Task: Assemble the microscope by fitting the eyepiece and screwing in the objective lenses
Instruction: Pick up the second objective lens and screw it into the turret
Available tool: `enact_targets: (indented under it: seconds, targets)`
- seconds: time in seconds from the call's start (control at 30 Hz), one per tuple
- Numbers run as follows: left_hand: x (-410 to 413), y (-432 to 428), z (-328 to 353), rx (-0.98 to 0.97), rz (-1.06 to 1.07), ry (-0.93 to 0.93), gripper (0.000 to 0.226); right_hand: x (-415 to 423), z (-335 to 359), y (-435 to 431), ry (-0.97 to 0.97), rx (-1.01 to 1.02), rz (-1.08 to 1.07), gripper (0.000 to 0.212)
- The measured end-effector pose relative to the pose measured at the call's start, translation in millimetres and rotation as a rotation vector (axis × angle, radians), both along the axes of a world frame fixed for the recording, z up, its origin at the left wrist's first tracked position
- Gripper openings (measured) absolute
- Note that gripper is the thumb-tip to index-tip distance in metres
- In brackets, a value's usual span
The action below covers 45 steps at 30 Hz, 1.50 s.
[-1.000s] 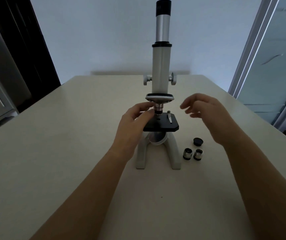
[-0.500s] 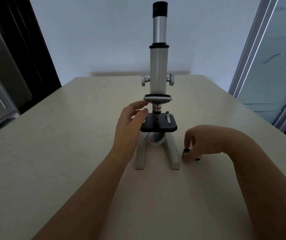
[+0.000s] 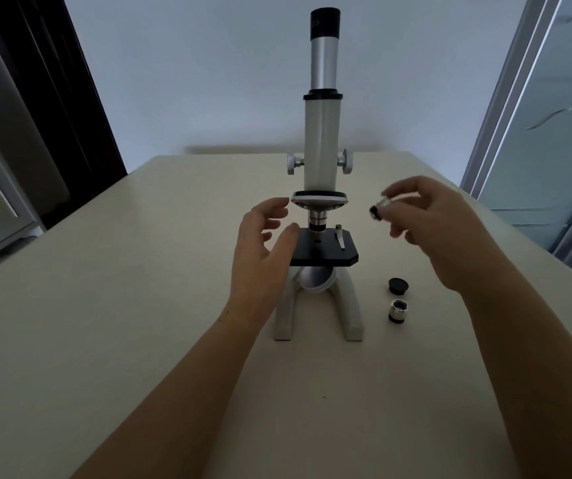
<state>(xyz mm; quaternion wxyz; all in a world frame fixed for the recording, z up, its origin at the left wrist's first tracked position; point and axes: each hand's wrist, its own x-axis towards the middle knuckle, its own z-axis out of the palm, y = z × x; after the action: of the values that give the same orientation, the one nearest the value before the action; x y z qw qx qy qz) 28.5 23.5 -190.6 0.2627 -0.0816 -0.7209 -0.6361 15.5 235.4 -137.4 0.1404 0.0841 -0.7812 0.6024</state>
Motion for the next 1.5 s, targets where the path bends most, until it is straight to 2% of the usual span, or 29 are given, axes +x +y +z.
enact_targets:
  seconds: [0.1, 0.27, 0.43, 0.63, 0.77, 1.0, 1.3, 1.5]
  targets:
    - [2, 0, 2, 0.004, 0.043, 0.075, 0.036, 10, 8, -13, 0.088, -0.283, 0.074, 0.016]
    - [7, -2, 3, -0.034, 0.087, 0.235, 0.024, 25, 12, -38, 0.200, -0.388, 0.160, 0.020]
    - [9, -7, 4, -0.287, 0.031, 0.476, 0.026, 38, 6, -56, 0.284, -0.238, 0.215, 0.024]
    - [9, -17, 5, -0.504, 0.057, 0.560, 0.029, 49, 2, -65, 0.362, -0.048, 0.120, 0.028]
    - [11, -22, 7, -0.561, 0.108, 0.568, 0.026, 46, -4, -72, 0.266, 0.004, 0.124, 0.025]
    - [6, -26, 9, -0.663, 0.203, 0.524, 0.020, 39, -5, -75, 0.167, -0.040, 0.066, 0.024]
    - [4, -25, 9, -0.721, 0.321, 0.559, 0.018, 35, -6, -80, 0.153, -0.001, 0.003, 0.021]
    - [5, -22, 9, -0.686, 0.366, 0.525, 0.020, 34, -7, -74, 0.161, 0.013, -0.031, 0.022]
